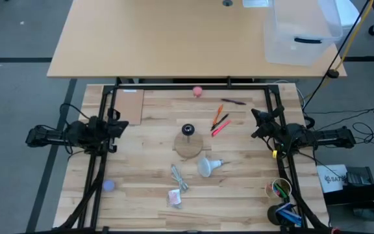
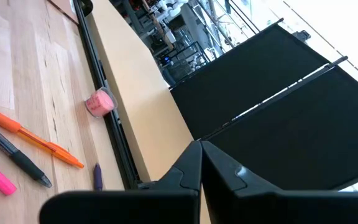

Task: Screw lightbulb
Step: Insert the white lightbulb into the desk lamp

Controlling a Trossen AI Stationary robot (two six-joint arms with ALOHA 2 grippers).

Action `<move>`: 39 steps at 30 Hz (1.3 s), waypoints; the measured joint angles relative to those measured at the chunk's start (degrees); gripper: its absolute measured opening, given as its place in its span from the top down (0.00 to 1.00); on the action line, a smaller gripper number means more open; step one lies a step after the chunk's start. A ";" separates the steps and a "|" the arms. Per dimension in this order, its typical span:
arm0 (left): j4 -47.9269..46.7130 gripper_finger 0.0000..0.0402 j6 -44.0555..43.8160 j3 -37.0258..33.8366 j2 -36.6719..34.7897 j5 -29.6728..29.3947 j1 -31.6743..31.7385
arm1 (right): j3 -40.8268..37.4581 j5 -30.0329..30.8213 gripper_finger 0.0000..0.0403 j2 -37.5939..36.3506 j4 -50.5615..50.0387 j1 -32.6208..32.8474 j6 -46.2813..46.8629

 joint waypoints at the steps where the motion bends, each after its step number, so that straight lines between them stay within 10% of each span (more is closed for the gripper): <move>1: -0.14 1.00 0.17 0.01 0.01 0.04 0.00 | -0.01 0.00 1.00 -0.01 0.01 0.02 0.00; 14: 3.90 1.00 -5.42 1.57 4.30 -1.89 0.00 | -0.02 -0.01 1.00 0.00 0.00 -0.01 0.00; 39: -0.07 1.00 3.45 22.51 43.47 3.57 0.00 | 0.01 3.18 1.00 0.02 5.89 -0.64 5.36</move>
